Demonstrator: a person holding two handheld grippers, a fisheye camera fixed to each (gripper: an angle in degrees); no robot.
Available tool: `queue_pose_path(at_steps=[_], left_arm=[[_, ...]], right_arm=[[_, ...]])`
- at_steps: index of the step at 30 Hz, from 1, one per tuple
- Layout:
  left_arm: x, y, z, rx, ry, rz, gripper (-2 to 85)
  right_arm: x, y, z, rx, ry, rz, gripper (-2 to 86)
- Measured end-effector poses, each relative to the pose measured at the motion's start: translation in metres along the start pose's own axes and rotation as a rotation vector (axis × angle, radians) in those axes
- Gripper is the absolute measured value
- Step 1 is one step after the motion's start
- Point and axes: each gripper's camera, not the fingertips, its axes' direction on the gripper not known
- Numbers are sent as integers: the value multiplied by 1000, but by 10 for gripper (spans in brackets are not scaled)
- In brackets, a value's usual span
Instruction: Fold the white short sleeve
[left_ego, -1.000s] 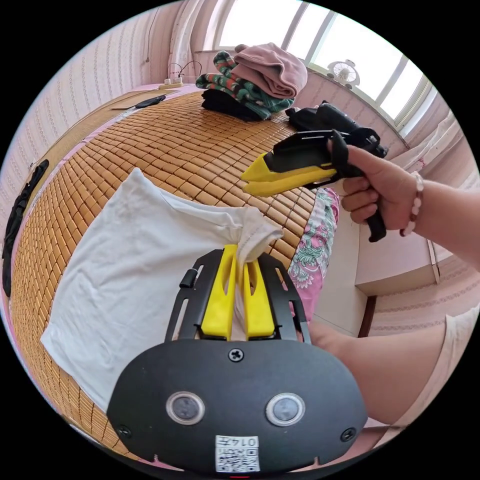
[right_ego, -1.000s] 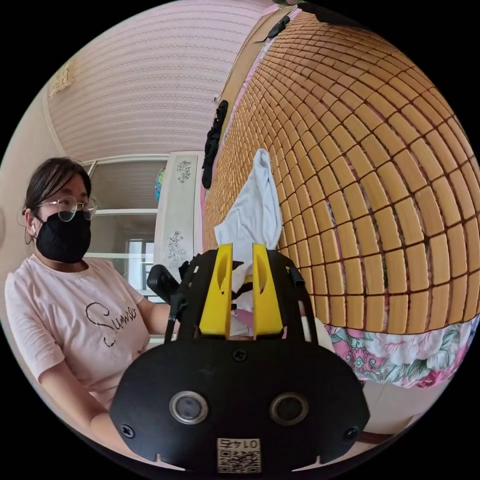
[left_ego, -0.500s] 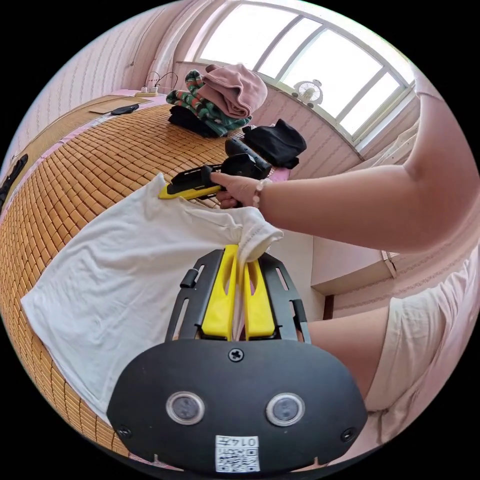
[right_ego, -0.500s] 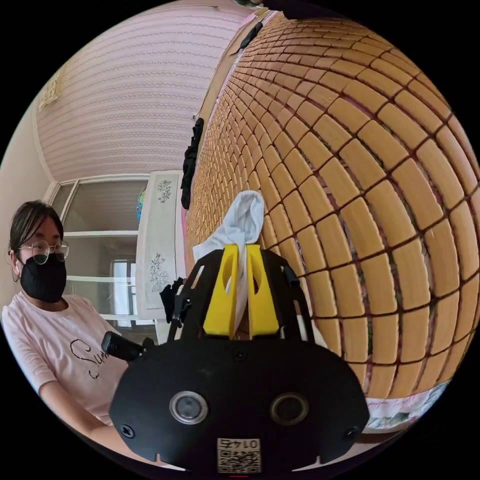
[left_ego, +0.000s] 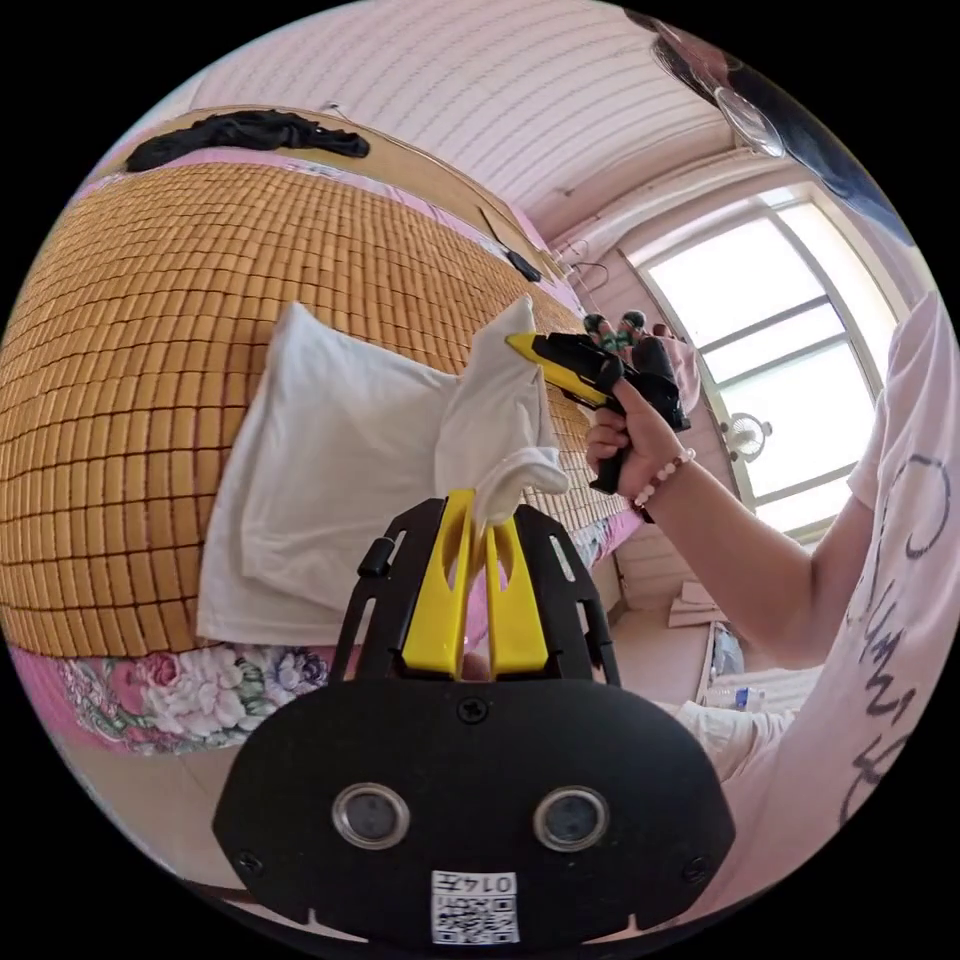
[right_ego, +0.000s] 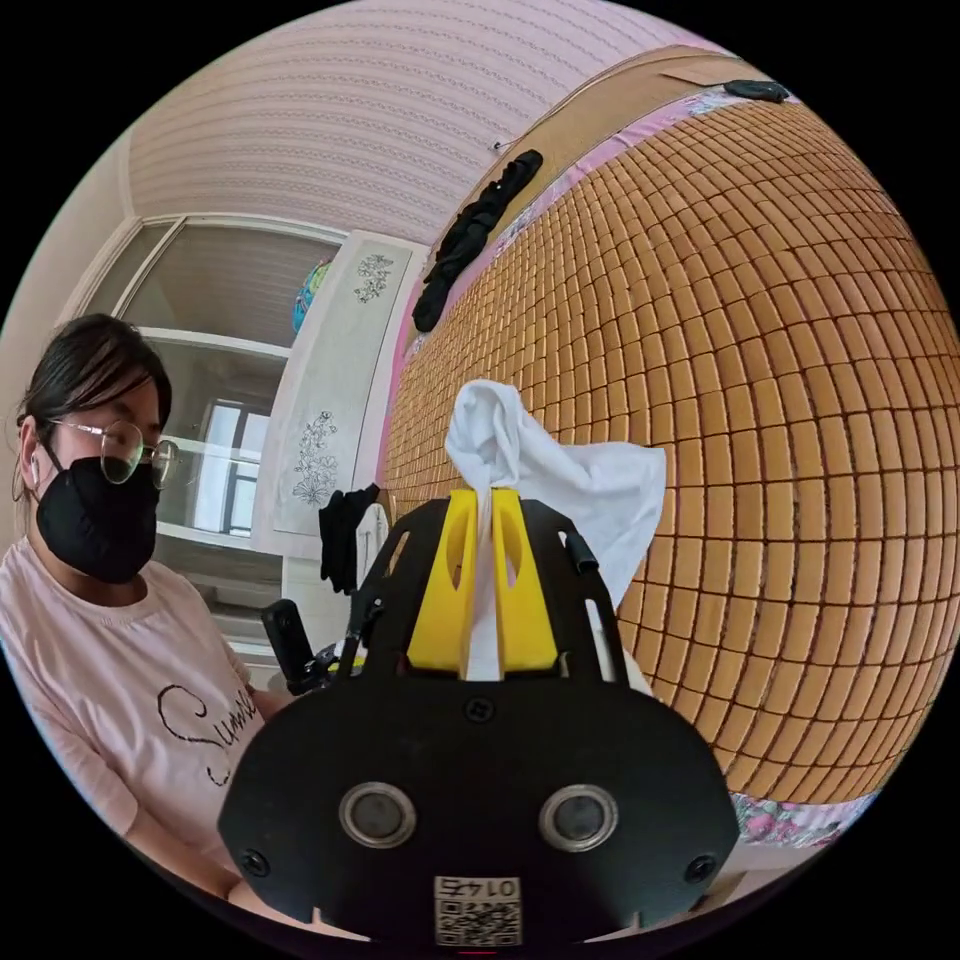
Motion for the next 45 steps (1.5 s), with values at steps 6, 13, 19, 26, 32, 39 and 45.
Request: queue_pose_path(at_steps=[6, 13, 19, 26, 32, 39, 45], left_arm=[[-70, 27, -27, 25, -154, -233, 17], [-104, 57, -63, -26, -233, -342, 43], [-111, 50, -80, -3, -298, -383, 89], [-105, 41, -83, 14, -353, -399, 95], [-98, 41, -98, 5, -342, -390, 116], [-90, 46, -110, 25, -312, -387, 110], [-85, 49, -113, -11, -350, -377, 4]], right_arm=[[-29, -22, 143, -80, 143, 20, 59], [-67, -42, 218, -208, 283, -250, 71], [-83, -68, 302, -408, 491, -407, 92], [-89, -49, 415, -475, 612, -371, 112], [-100, -38, 475, -489, 704, -397, 95], [-119, -7, 541, -537, 872, -522, 119], [-108, 9, 547, -491, 780, -471, 42]])
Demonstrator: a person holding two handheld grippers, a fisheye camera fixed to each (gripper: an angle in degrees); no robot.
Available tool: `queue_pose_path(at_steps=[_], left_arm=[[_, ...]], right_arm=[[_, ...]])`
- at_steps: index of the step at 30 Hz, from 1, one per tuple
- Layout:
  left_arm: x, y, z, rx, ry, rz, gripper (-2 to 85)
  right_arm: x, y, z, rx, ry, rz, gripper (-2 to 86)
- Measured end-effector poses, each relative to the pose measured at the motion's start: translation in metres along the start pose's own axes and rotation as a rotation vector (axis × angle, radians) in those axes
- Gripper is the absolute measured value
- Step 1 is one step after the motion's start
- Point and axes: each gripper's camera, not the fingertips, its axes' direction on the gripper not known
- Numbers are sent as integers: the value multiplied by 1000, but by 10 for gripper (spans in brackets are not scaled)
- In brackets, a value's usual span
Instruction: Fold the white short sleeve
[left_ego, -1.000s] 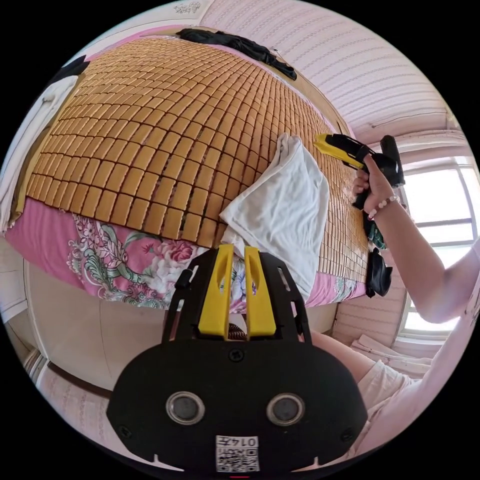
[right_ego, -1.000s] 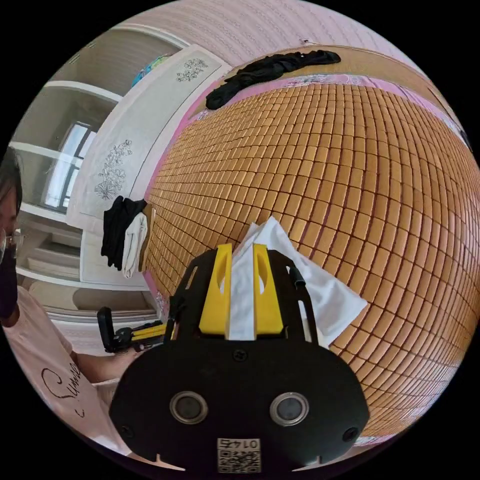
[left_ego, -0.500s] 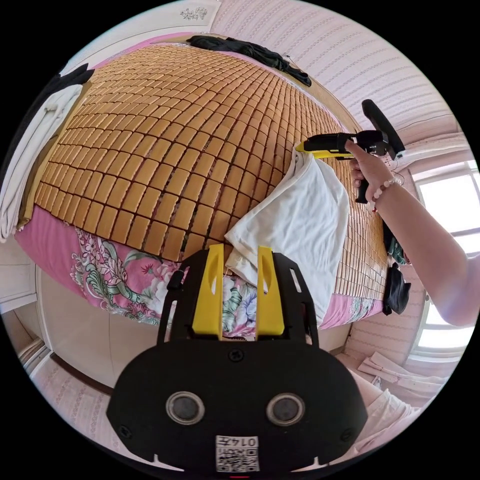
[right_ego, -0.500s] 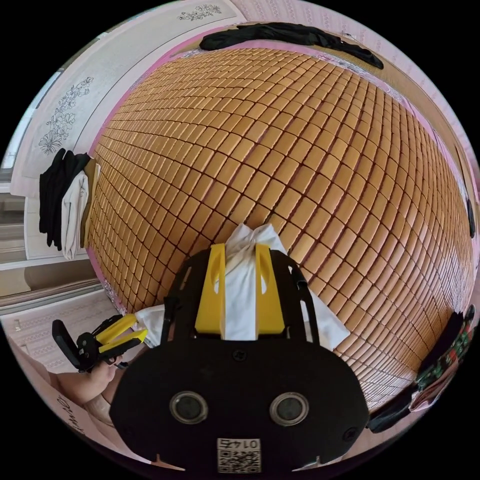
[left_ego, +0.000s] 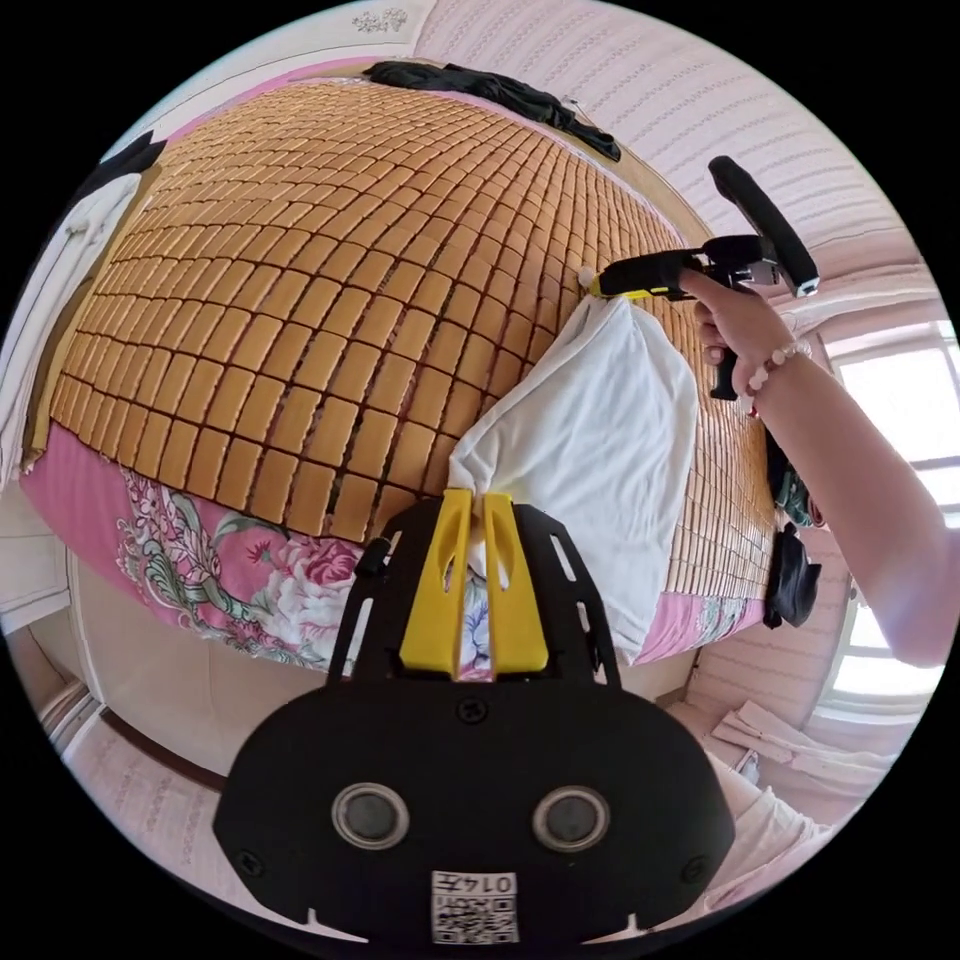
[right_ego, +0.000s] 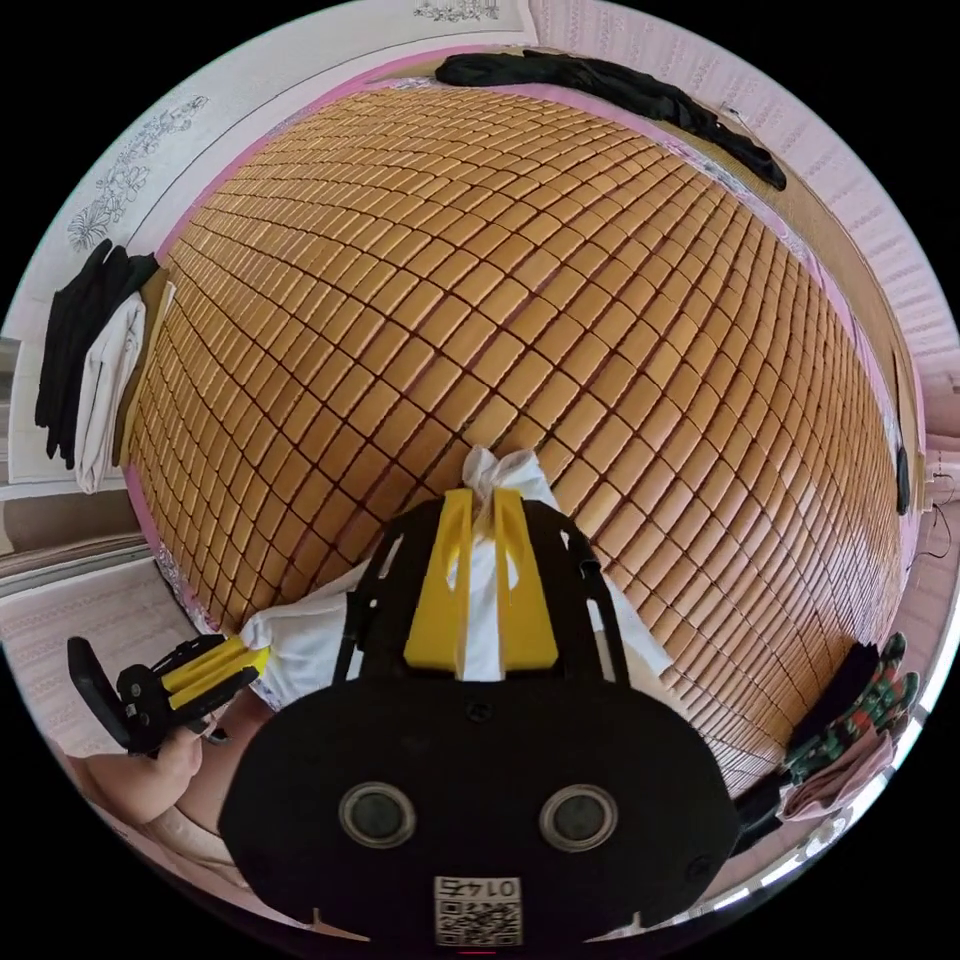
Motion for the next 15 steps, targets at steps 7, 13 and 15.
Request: queue_pose_path(at_steps=[7, 13, 15], left_arm=[[15, 9, -77, 11, 54, 173, -9], [35, 31, -217, 117, 36, 301, -10], [33, 38, -260, 185, 28, 289, -9]], right_arm=[[9, 81, -79, 252, -281, 130, 24], [-19, 157, -164, 404, -502, 231, 21], [-40, 161, -186, 432, -541, 218, 21]])
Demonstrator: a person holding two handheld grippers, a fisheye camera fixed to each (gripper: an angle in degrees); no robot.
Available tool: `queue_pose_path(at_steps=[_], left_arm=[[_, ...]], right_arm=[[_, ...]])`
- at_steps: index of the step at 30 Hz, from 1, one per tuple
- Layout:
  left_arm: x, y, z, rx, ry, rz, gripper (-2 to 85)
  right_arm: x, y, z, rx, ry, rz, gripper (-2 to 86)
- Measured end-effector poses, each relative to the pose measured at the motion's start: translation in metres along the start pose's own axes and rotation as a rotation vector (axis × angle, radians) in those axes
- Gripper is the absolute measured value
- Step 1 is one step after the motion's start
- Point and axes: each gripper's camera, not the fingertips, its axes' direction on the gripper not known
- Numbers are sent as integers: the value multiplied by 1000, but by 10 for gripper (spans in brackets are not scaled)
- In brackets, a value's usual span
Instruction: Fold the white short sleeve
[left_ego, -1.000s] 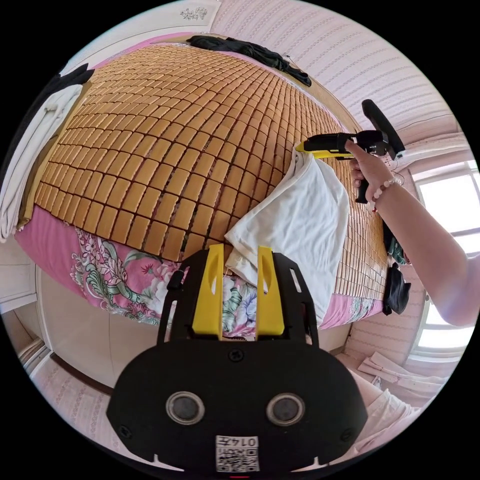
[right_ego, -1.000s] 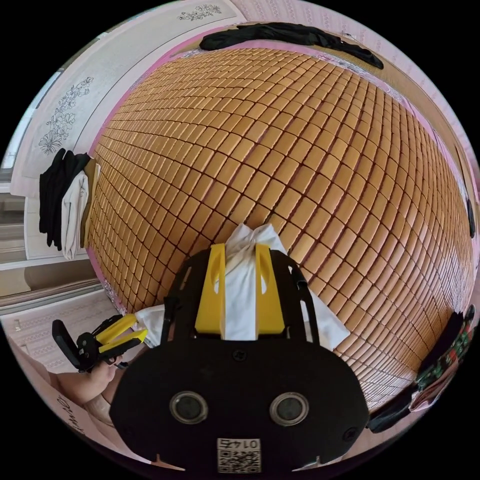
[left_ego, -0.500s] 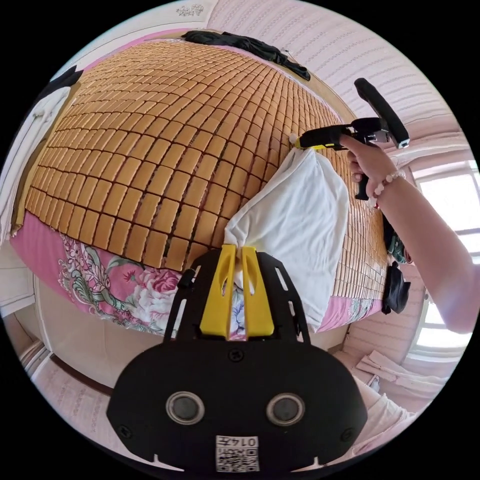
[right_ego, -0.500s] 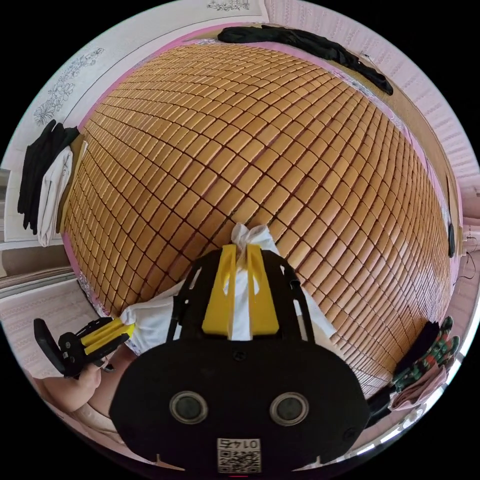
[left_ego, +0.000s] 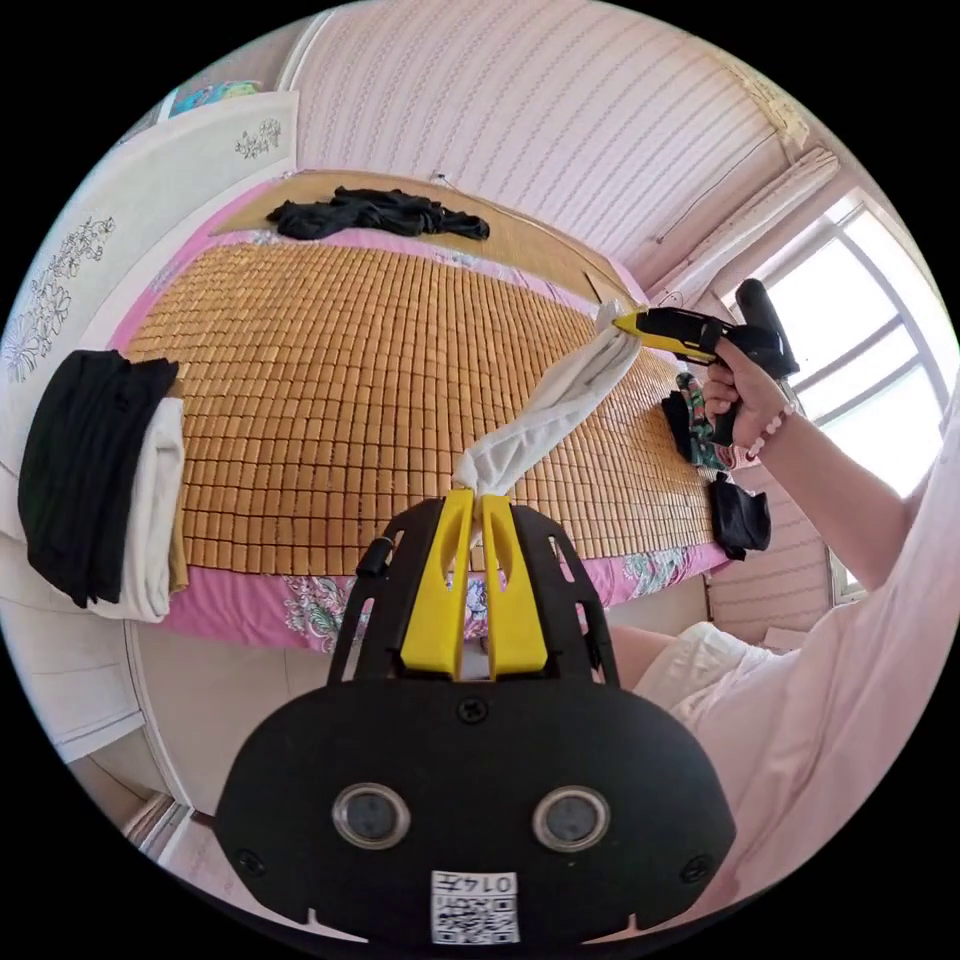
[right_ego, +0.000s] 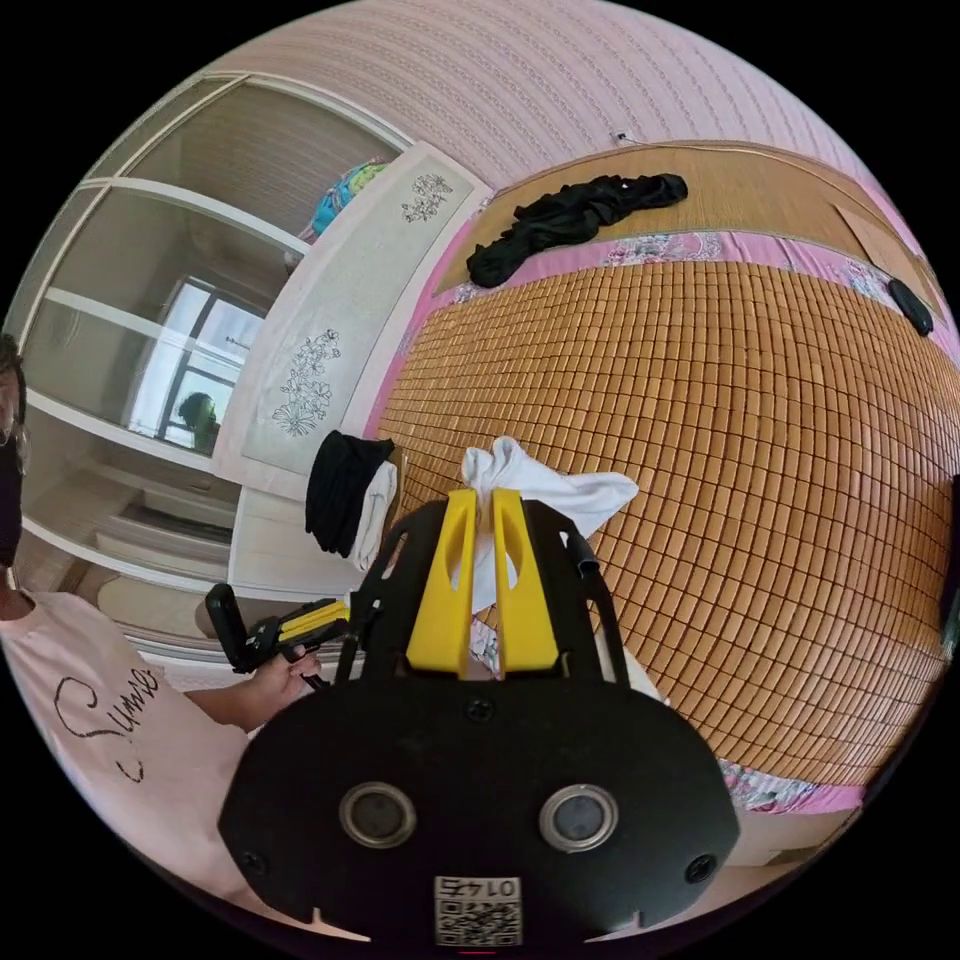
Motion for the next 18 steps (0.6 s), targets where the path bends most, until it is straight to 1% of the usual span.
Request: queue_pose_path(at_steps=[2, 3, 5, 6, 8, 9, 11, 14, 15, 17, 18], left_arm=[[-10, 4, -54, 95, -48, -66, -9], [-14, 5, -67, 117, -58, -93, -9], [-40, 15, -116, 206, -111, -216, -9], [-47, 18, -127, 227, -129, -245, -9], [-78, 33, -175, 320, -227, -342, -9], [-87, 37, -187, 343, -252, -365, -9], [-119, 52, -235, 465, -333, -446, -9], [-140, 64, -290, 608, -436, -463, -7], [-141, 66, -297, 624, -457, -451, -6], [-141, 77, -309, 650, -529, -402, 1], [-142, 81, -307, 650, -530, -395, 7]], right_arm=[[-51, -9, 4, 11, -49, -75, 20], [-66, -13, 8, 5, -55, -108, 20], [-130, -31, 35, -37, -92, -245, 19], [-147, -36, 44, -48, -114, -276, 19], [-215, -53, 86, -99, -218, -389, 19], [-233, -56, 97, -109, -237, -416, 19], [-303, -67, 137, -128, -317, -516, 19], [-370, -72, 168, -96, -445, -569, 18], [-379, -72, 173, -93, -464, -569, 18], [-402, -61, 195, -80, -459, -547, 18], [-404, -56, 204, -90, -438, -536, 18]])
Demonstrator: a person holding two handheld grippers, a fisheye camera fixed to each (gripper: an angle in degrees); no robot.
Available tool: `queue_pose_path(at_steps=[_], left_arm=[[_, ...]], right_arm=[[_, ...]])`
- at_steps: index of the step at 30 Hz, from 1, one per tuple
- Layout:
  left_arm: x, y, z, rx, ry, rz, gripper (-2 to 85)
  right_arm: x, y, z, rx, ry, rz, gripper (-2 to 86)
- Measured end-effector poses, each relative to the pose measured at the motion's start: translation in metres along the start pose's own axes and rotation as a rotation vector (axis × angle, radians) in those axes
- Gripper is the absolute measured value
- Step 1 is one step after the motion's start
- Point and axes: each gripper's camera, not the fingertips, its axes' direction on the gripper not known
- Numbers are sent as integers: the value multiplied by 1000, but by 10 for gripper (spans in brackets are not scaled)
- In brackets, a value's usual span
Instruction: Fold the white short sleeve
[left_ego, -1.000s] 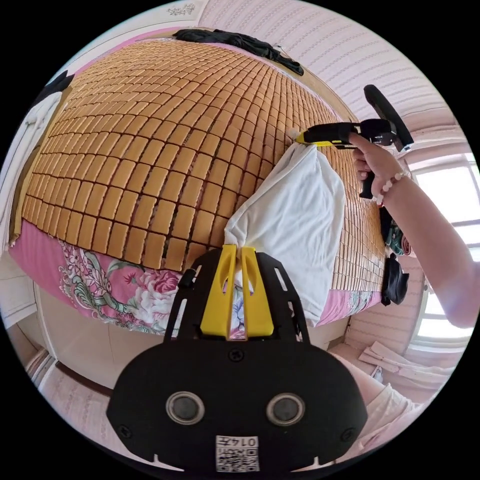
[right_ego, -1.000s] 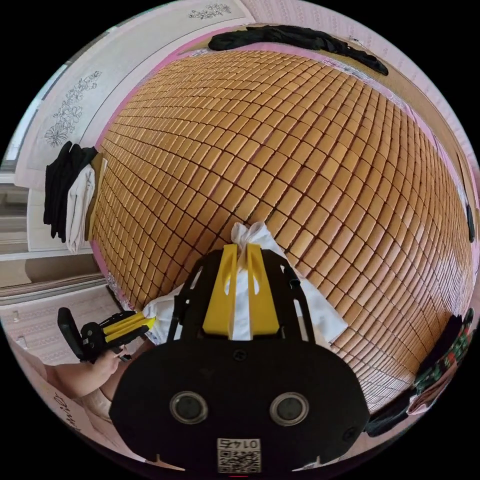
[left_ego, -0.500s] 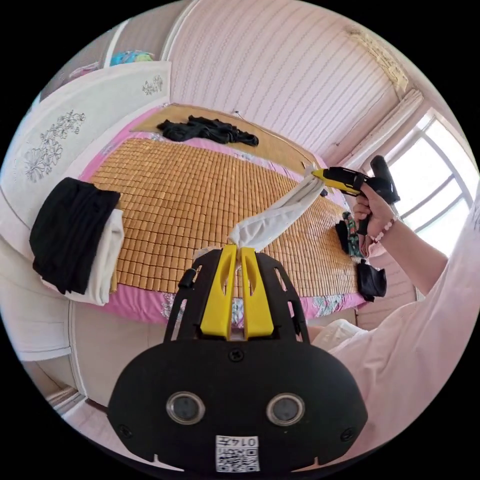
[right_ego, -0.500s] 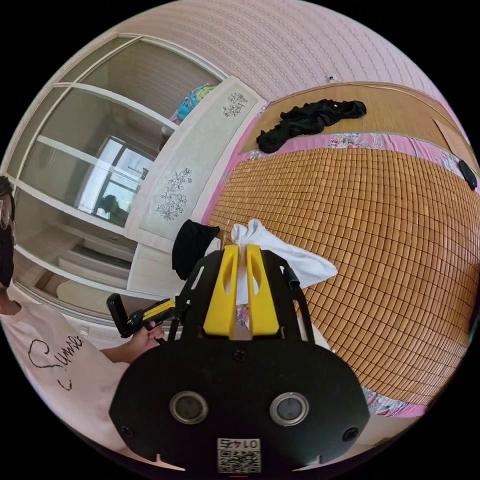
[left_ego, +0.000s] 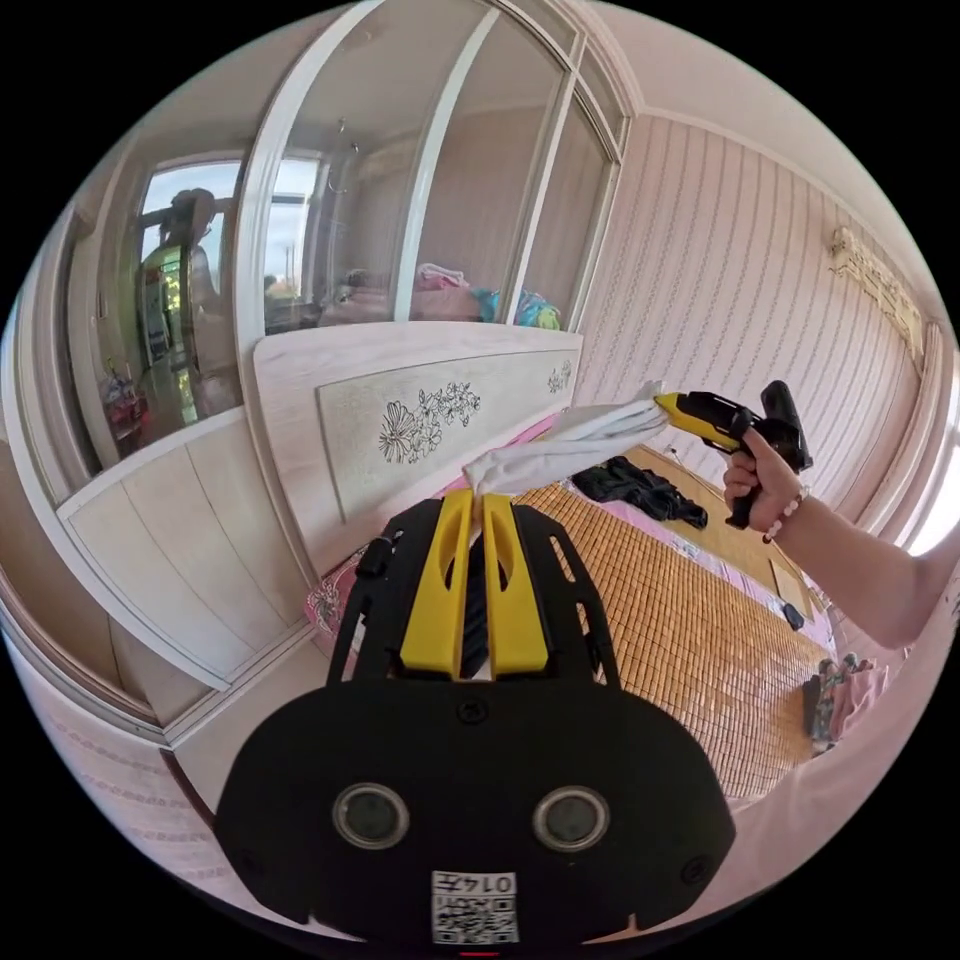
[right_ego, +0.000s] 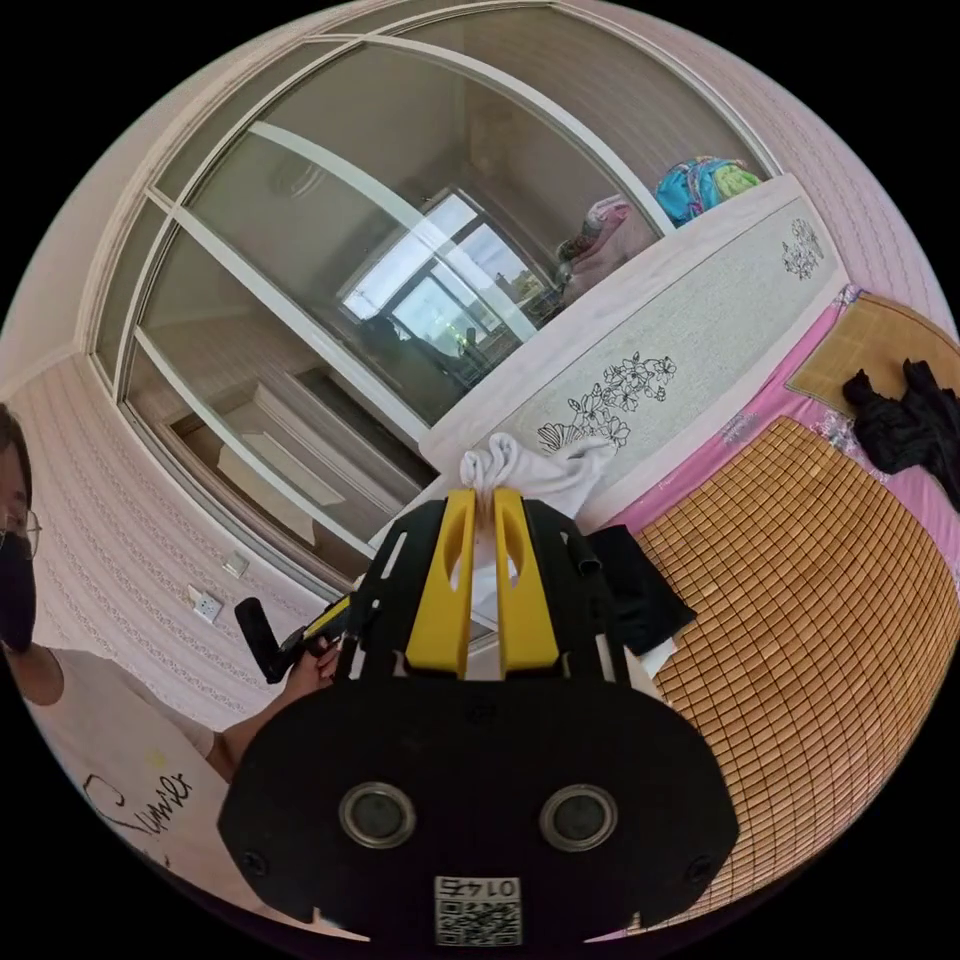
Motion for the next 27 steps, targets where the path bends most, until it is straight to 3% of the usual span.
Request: queue_pose_path(at_steps=[4, 7, 13, 18, 20, 23, 27], left_arm=[[-15, 56, 39, -158, 9, -20, 71], [-6, 99, 61, -327, -14, 39, 84], [73, 137, 62, -475, 78, 307, 81], [183, 128, 57, -325, 162, 702, 77], [229, 122, 58, -263, 326, 812, 73], [276, 116, 57, -209, 490, 828, 74], [331, 129, 36, 6, 458, 1003, 81]], right_arm=[[38, 46, 68, -196, 206, 235, 14], [57, 93, 65, -264, 273, 402, 9], [2, 183, -10, -419, 463, 356, -2], [-95, 255, -80, -442, 913, 276, -3], [-136, 289, -113, -373, 1086, 333, -3], [-182, 333, -154, -236, 1234, 445, -3], [-224, 389, -195, -100, 1330, 614, -4]])
